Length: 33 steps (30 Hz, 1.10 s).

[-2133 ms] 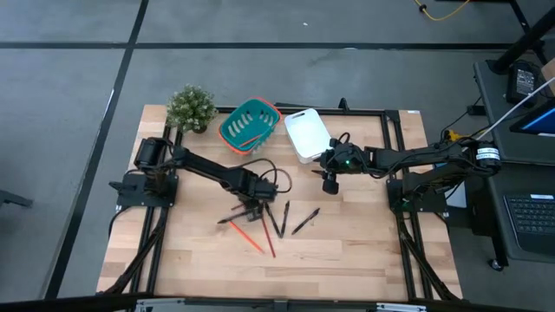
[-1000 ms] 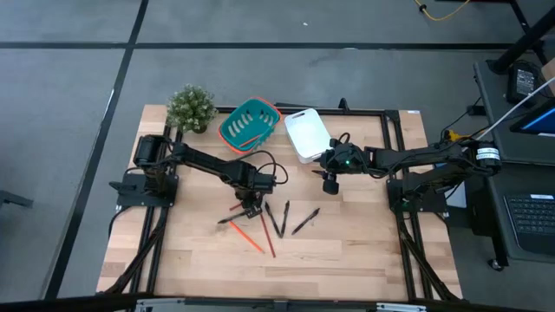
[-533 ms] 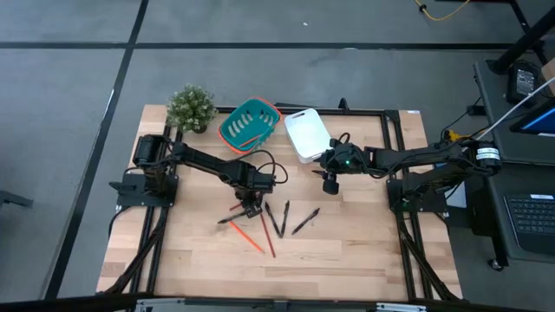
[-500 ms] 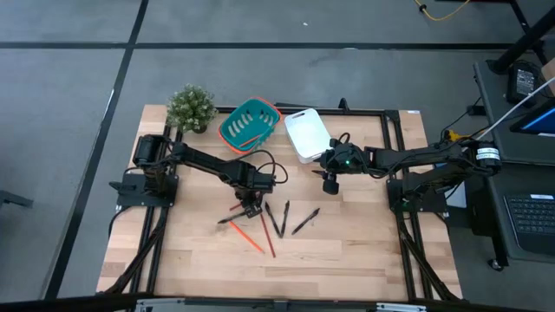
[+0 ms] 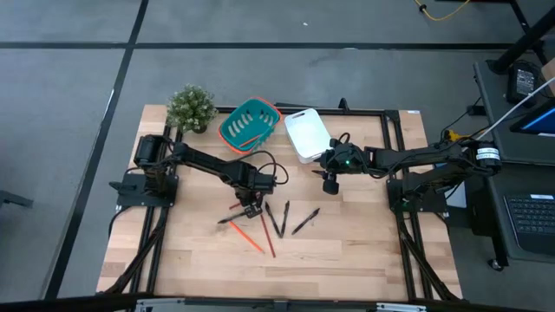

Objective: Sort pens & pencils
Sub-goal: Put the red pencil into the green basket

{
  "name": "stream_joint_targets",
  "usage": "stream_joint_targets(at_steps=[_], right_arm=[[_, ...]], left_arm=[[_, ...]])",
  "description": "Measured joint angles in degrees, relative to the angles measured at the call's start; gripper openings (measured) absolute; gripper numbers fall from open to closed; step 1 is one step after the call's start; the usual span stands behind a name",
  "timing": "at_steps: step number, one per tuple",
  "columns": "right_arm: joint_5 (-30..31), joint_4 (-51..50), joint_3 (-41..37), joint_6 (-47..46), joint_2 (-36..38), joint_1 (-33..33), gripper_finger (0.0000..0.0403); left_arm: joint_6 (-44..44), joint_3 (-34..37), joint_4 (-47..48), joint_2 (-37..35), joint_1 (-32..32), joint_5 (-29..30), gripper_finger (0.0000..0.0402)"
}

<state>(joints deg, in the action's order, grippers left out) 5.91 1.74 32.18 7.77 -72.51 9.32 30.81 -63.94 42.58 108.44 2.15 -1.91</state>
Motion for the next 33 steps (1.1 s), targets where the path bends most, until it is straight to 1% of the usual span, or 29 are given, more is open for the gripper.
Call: stream_joint_targets(at_steps=[3,9,16,29,33], right_arm=[[0.00,0.00,0.00,0.00,0.00,0.00,0.0180],[0.00,-0.02,0.00,0.00,0.00,-0.02,0.0180],[0.00,-0.13,0.00,0.00,0.00,-0.01,0.0180],[0.00,-0.46,0.00,0.00,0.00,-0.02,0.0180],[0.00,-0.46,0.00,0.00,0.00,-0.02,0.0180]], left_arm=[[-1.18,-0.16,0.81,0.28,0.00,0.04,0.0046],[-1.31,-0.09,1.02,0.04,0.00,0.25,0.0009],[-2.81,-0.09,1.04,0.04,0.00,-0.17,0.0009],[-3.01,-0.09,1.13,0.03,0.00,-0.38,0.0006],[-4.52,-0.09,1.15,0.04,0.00,-0.46,0.0006]])
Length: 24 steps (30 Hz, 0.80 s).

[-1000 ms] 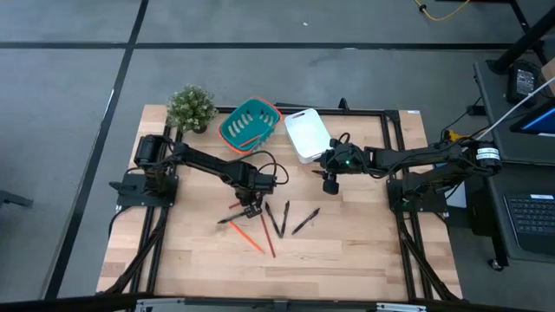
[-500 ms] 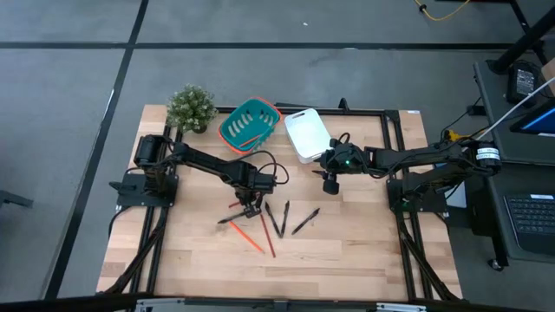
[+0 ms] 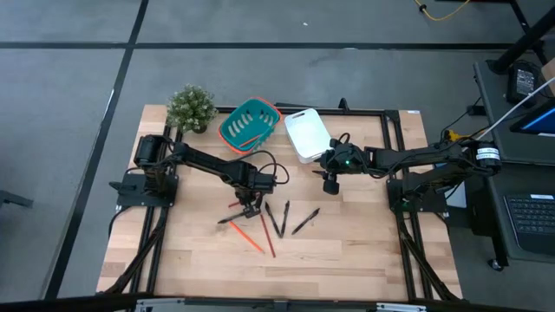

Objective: Sort pens & pencils
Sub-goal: Put the red pencil into the green basket

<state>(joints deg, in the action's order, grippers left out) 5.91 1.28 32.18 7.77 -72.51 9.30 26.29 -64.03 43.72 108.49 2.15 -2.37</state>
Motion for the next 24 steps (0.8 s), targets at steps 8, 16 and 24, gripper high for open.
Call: stream_joint_targets(at_steps=[8,16,24], right_arm=[[0.00,0.04,0.00,0.01,0.00,0.00,0.0180],[0.00,0.07,0.00,0.00,0.00,0.00,0.0180],[0.00,-0.24,0.00,0.00,0.00,0.00,0.0180]], left_arm=[[-2.90,0.36,0.00,-1.17,-0.04,-0.08,0.0005],[-3.07,0.59,0.84,-6.63,0.13,1.31,0.0004],[-5.01,0.53,1.08,-9.11,0.00,5.51,0.0004]])
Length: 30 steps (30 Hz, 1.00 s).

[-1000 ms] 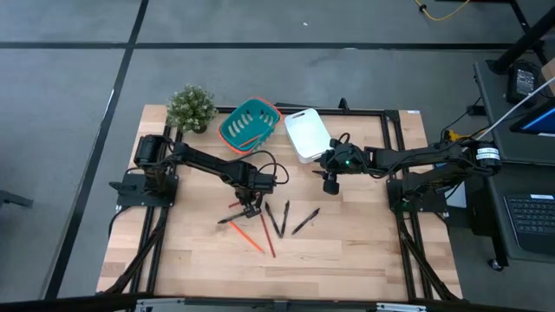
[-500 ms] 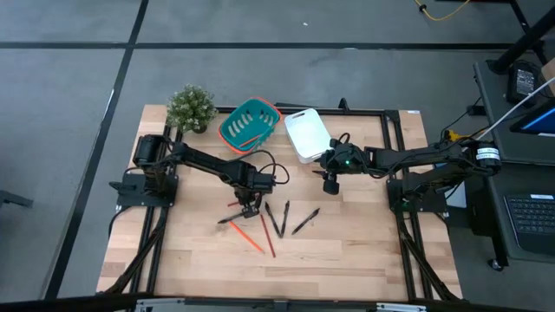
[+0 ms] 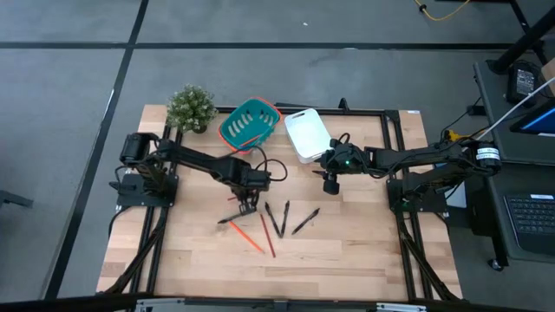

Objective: Sort pens & pencils
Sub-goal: Put the red pencil into the green basket

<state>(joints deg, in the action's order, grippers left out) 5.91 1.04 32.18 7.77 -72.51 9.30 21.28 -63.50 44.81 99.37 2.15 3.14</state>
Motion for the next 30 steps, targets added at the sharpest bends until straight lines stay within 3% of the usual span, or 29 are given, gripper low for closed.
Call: stream_joint_targets(at_steps=[15,24,30], right_arm=[[0.04,-0.91,0.00,0.02,0.00,0.02,0.0180],[0.04,-2.20,0.00,0.02,-0.02,0.02,0.0180],[0.04,-2.27,0.00,0.02,0.00,0.01,0.0180]], left_arm=[[-3.94,-0.10,1.13,-9.72,-1.47,8.65,0.0004],[-6.90,-0.14,0.52,-18.11,-4.35,19.41,0.0004],[-11.51,-0.20,-3.51,-18.95,-7.19,20.77,0.0005]])
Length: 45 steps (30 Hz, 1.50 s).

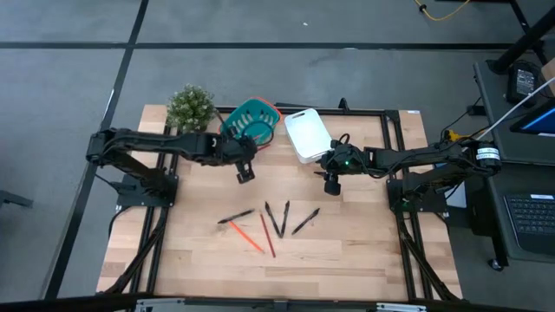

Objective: Sort pens & pencils
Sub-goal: Put the red pencil into the green basket, then put the orange pencil into the green basket

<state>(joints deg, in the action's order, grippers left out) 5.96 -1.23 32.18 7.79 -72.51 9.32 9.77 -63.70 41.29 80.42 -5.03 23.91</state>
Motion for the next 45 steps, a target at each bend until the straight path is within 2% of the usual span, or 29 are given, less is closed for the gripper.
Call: stream_joint_targets(at_steps=[14,21,33,39,45], right_arm=[[0.00,-0.44,0.00,-0.04,-0.02,-0.02,0.0180],[0.00,-0.44,0.00,-0.09,0.00,-0.01,0.0180],[0.00,-0.42,0.00,-0.04,0.00,0.01,0.0180],[0.02,-0.41,0.00,0.07,-0.02,0.00,0.0180],[0.04,-0.39,0.00,1.31,-0.01,0.03,0.0180]], left_arm=[[-4.34,0.00,-1.62,0.78,-10.74,1.27,0.0003],[-9.36,-0.02,-5.98,1.25,-16.62,-4.21,0.0002],[-14.70,-0.02,-7.14,3.33,-25.03,-13.61,0.0001],[-16.59,0.00,-7.71,6.52,-26.52,-16.12,0.0001],[-17.00,0.00,-7.47,5.22,-24.83,-16.12,0.0000]])
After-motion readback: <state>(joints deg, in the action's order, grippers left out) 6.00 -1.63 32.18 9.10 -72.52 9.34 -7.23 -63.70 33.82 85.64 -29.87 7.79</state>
